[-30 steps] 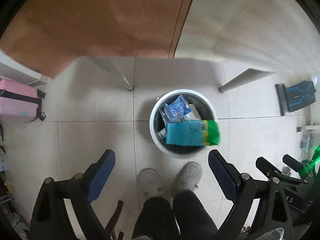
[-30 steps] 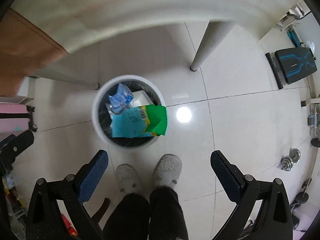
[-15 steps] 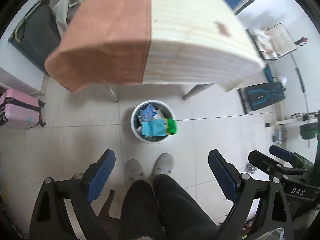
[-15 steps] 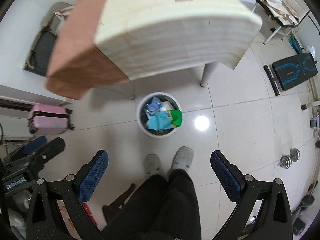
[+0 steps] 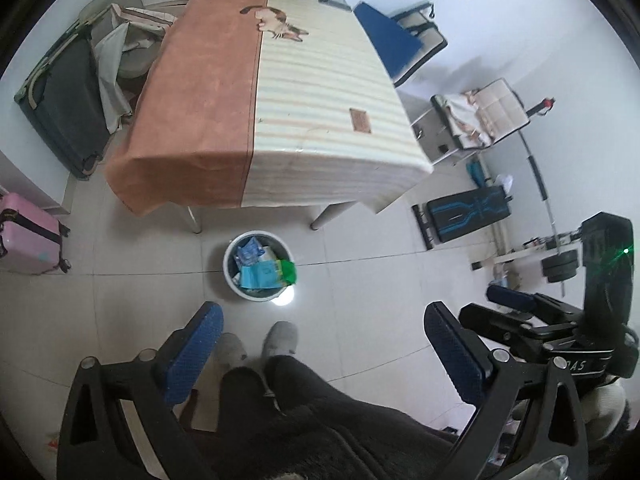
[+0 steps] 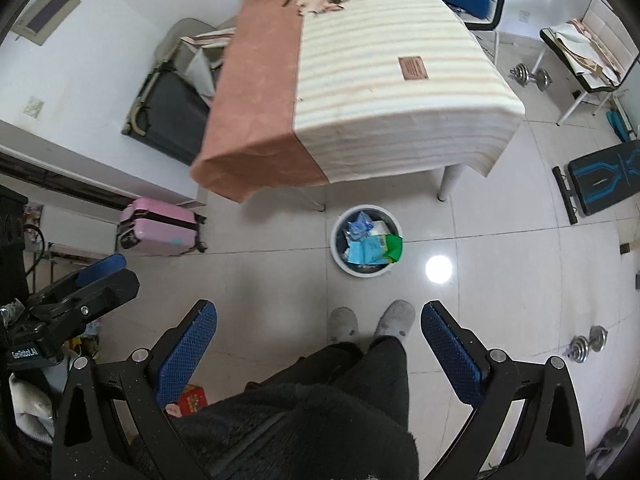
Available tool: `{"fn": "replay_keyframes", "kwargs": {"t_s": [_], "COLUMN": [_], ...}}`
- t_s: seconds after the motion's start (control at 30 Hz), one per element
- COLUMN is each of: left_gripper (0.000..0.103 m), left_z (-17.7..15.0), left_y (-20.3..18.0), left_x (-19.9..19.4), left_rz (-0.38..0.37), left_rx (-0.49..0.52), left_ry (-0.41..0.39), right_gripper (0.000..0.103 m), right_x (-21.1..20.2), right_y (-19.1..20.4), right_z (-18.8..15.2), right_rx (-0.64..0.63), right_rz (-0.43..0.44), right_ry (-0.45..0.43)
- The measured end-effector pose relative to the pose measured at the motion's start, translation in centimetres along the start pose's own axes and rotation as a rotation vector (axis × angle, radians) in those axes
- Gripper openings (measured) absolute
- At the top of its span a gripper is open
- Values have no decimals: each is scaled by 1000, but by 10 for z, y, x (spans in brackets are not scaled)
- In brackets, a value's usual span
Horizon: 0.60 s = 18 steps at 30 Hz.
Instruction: Collect trash
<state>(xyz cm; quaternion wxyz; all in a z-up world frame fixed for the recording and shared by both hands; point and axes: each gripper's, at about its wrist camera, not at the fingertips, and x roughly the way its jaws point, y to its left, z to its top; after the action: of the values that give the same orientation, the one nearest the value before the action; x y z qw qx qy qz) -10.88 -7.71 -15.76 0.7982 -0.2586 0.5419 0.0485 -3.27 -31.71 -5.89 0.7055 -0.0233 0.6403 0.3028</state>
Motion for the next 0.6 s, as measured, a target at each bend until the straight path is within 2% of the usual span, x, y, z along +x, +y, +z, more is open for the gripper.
{"fn": "replay_keyframes", "kwargs": {"t_s": [0.27,0.6], "left_gripper": [103,103], "left_z": [1,-2], "left_y": [-7,-7], "left_x": [-35,-48], "left_rz": [-24,-23], "left_rx": [-28,-52], "left_ry": [-48,-48], "right_gripper": [103,103], "right_x": [-38,-43], "right_y": [18,21], "right_z": [-1,0], "right_rx": [-34,-39], "right_rz": [31,31], "right_ry": [-31,-30]}}
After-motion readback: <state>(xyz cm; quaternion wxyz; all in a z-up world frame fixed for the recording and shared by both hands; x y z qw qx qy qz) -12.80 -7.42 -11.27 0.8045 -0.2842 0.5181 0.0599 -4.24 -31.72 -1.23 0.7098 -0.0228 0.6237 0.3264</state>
